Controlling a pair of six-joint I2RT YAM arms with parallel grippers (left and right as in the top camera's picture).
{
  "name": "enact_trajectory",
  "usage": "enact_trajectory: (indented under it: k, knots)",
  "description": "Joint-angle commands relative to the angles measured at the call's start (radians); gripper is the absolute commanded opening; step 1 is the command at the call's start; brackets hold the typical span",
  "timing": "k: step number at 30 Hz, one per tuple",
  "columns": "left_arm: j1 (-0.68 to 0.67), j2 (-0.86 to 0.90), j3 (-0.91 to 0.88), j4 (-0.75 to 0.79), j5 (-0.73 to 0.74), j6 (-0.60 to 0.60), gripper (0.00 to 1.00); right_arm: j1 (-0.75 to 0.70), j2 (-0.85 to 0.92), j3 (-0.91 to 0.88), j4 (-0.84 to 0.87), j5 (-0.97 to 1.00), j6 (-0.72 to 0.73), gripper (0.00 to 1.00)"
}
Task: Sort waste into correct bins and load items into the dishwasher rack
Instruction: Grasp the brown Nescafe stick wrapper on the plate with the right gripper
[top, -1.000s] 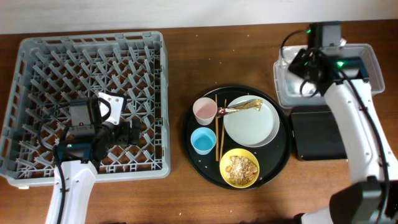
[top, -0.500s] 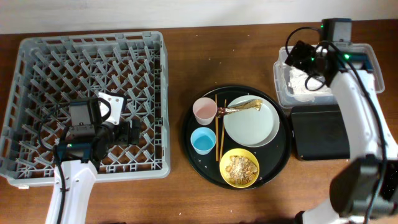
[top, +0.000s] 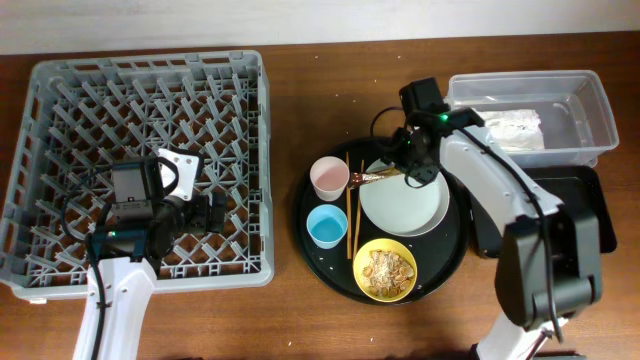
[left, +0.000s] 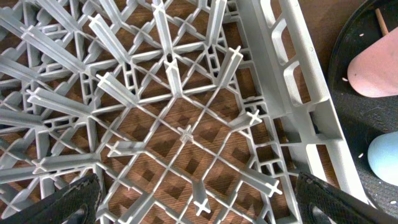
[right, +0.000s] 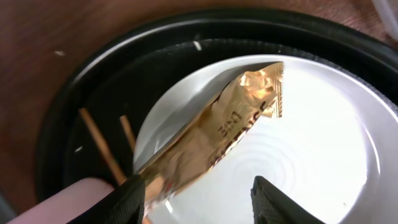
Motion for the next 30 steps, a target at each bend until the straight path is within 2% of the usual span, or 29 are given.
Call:
enact_trajectory:
  k: [1,4,6,7,8,9,12,15,17,19,26,30]
  knots:
    - [0.005,0.003,0.023,0.002,0.018,-0.005,0.99,0.006,0.093,-0.009,0.019,0.038,0.011,0.55]
    - [0.005,0.003,0.023,0.002,0.018,-0.005,0.99,0.006,0.146,-0.009,0.018,0.035,0.010,0.52]
    - [0.005,0.003,0.023,0.002,0.018,-0.005,0.99,0.006,0.173,-0.009,0.020,0.039,0.010,0.44]
    - [0.005,0.003,0.023,0.002,0.018,-0.005,0.99,0.006,0.179,-0.009,0.019,0.039,0.004,0.35]
    - [0.005,0.003,0.023,0.002,0.018,-0.005,0.99,0.006,0.178,-0.009,0.018,0.039,-0.002,0.17]
    - [0.005,0.003,0.023,0.002,0.018,-0.005,0.99,0.005,0.176,-0.009,0.017,0.039,-0.017,0.04]
    - [0.005,0.003,0.023,0.002,0.018,-0.005,1.00,-0.008,0.149,0.010,-0.032,0.035,-0.079,0.04]
    - [0.005,0.003,0.023,0.002,0.018,-0.005,0.99,-0.016,0.052,0.082,-0.130,0.035,-0.163,0.04]
    - [0.005,0.003,0.023,0.002,0.018,-0.005,0.99,-0.016,-0.077,0.119,-0.182,0.039,-0.204,0.04]
    - [0.005,0.003,0.023,0.002,0.018,-0.005,0.99,-0.016,-0.137,0.119,-0.190,0.039,-0.204,0.04]
    - [0.005,0.003,0.023,0.002,0.018,-0.005,0.99,-0.013,-0.137,0.116,-0.233,0.029,-0.222,0.04]
    - [0.005,0.003,0.023,0.002,0.018,-0.005,0.99,-0.015,-0.224,0.128,-0.292,0.009,-0.278,0.04]
